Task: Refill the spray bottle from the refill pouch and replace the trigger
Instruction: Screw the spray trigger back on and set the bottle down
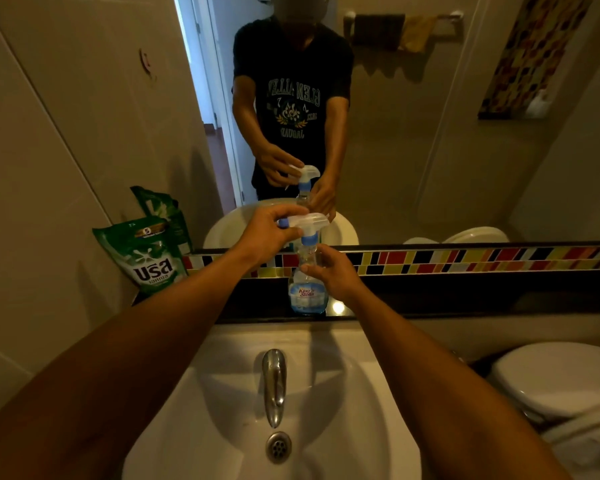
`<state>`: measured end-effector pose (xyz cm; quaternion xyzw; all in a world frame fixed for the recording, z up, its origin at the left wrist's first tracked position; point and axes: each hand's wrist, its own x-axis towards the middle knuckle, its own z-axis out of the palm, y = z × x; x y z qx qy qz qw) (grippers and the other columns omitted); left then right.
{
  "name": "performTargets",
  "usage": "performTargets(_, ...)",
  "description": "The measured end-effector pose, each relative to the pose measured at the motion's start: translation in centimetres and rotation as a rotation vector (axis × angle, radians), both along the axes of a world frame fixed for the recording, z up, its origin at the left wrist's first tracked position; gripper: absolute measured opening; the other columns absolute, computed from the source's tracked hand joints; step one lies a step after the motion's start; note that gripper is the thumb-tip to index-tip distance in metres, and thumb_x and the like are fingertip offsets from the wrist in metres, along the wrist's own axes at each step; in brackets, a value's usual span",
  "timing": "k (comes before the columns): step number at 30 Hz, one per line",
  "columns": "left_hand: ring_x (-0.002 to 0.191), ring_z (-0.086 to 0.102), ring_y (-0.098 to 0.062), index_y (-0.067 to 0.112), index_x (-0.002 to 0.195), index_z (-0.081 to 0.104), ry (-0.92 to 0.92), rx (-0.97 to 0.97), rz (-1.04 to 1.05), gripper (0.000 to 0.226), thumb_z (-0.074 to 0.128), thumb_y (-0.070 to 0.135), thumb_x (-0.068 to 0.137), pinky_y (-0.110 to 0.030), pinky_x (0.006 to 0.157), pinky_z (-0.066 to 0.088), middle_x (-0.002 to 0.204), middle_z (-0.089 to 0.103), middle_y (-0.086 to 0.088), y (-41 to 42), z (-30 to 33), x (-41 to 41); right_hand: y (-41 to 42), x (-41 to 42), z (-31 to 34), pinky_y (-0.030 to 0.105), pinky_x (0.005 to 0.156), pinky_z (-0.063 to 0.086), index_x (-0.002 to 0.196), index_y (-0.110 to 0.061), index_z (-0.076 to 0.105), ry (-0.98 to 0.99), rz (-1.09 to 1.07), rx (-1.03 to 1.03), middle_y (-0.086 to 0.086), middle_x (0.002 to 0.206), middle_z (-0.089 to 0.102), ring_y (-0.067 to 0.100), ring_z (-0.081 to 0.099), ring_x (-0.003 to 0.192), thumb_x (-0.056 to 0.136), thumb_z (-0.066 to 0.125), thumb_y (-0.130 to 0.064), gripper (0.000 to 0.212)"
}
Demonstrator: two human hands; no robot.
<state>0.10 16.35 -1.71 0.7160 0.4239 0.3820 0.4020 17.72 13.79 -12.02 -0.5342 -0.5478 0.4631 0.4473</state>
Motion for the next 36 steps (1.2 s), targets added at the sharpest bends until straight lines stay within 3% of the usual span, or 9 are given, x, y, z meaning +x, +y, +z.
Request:
performTargets(4, 0.118, 0.060, -0.016, 0.022, 0.125, 0.066, 0.037, 0.026, -0.018, 0.038, 0.069, 0.006, 0.091, -0.027, 0.090, 0.056, 0.128, 0.062, 0.000, 0.2, -0.7, 0.2, 0.1, 0.0, 0.0, 0.049, 0.103, 0.055, 0.132, -0.019, 0.062, -0.022, 0.001, 0.001, 0.002, 0.125, 0.070, 0.022, 0.067, 0.119, 0.094, 0.073, -0.015, 0.040)
performTargets(7, 0.114, 0.062, -0.018, 0.028, 0.122, 0.063, 0.005, -0.003, -0.015, 0.039, 0.069, 0.006, 0.090, -0.034, 0.090, 0.059, 0.126, 0.062, -0.001, 0.2, -1.3, 0.3, 0.1, 0.0, 0.0, 0.051, 0.104, 0.055, 0.135, -0.022, 0.061, -0.015, 0.004, -0.002, 0.002, 0.128, 0.070, 0.022, 0.066, 0.120, 0.094, 0.074, -0.015, 0.044)
performTargets(9, 0.111, 0.065, -0.021, 0.031, 0.122, 0.060, -0.004, -0.026, -0.022, 0.045, 0.072, 0.007, 0.086, -0.038, 0.087, 0.061, 0.126, 0.060, -0.004, 0.0, -1.8, 0.6, 0.1, 0.0, 0.1, 0.048, 0.103, 0.056, 0.136, -0.021, 0.061, -0.004, 0.011, 0.004, 0.002, 0.128, 0.070, 0.021, 0.067, 0.120, 0.094, 0.073, -0.014, 0.044)
performTargets(13, 0.110, 0.064, -0.018, 0.031, 0.126, 0.050, 0.002, 0.027, -0.036, 0.055, 0.080, 0.016, 0.082, -0.032, 0.083, 0.061, 0.127, 0.059, -0.004, -0.6, -3.0, 1.7, -0.1, 0.1, 0.1, 0.044, 0.100, 0.057, 0.130, -0.020, 0.063, -0.007, 0.002, 0.010, 0.001, 0.125, 0.070, 0.019, 0.067, 0.118, 0.095, 0.072, -0.012, 0.037)
performTargets(18, 0.117, 0.062, -0.022, 0.033, 0.132, 0.045, -0.032, 0.069, 0.036, 0.055, 0.073, 0.016, 0.088, -0.040, 0.088, 0.060, 0.133, 0.058, -0.006, -0.7, -4.3, 2.8, -0.2, 0.1, 0.2, 0.042, 0.098, 0.058, 0.128, -0.021, 0.064, -0.023, -0.007, 0.023, 0.001, 0.125, 0.071, 0.018, 0.067, 0.119, 0.095, 0.072, -0.012, 0.035)
performTargets(24, 0.120, 0.061, -0.024, 0.035, 0.132, 0.041, -0.005, 0.132, 0.021, 0.054, 0.070, 0.017, 0.091, -0.040, 0.087, 0.060, 0.138, 0.055, -0.007, -0.6, -4.8, 2.4, -0.4, 0.3, 0.6, 0.027, 0.087, 0.053, 0.136, -0.022, 0.060, -0.041, 0.011, 0.016, 0.000, 0.130, 0.067, 0.008, 0.062, 0.114, 0.096, 0.070, -0.014, 0.042)
performTargets(31, 0.116, 0.062, -0.021, 0.035, 0.130, 0.042, -0.009, 0.122, -0.023, 0.052, 0.070, 0.015, 0.091, -0.037, 0.083, 0.062, 0.134, 0.055, -0.005, -0.2, -4.5, 2.2, -0.1, 0.5, 0.8, 0.045, 0.101, 0.057, 0.132, -0.022, 0.064, -0.060, 0.015, 0.021, -0.001, 0.123, 0.071, 0.016, 0.066, 0.117, 0.094, 0.073, -0.016, 0.039)
performTargets(36, 0.102, 0.067, -0.017, 0.032, 0.132, 0.043, -0.074, 0.087, -0.008, 0.054, 0.068, 0.008, 0.091, -0.028, 0.073, 0.062, 0.125, 0.057, -0.004, 0.2, -3.3, 2.4, -0.3, 0.3, 1.8, 0.047, 0.100, 0.058, 0.130, -0.016, 0.066, 0.030, 0.022, 0.049, 0.004, 0.120, 0.073, 0.022, 0.071, 0.113, 0.093, 0.075, -0.013, 0.039)
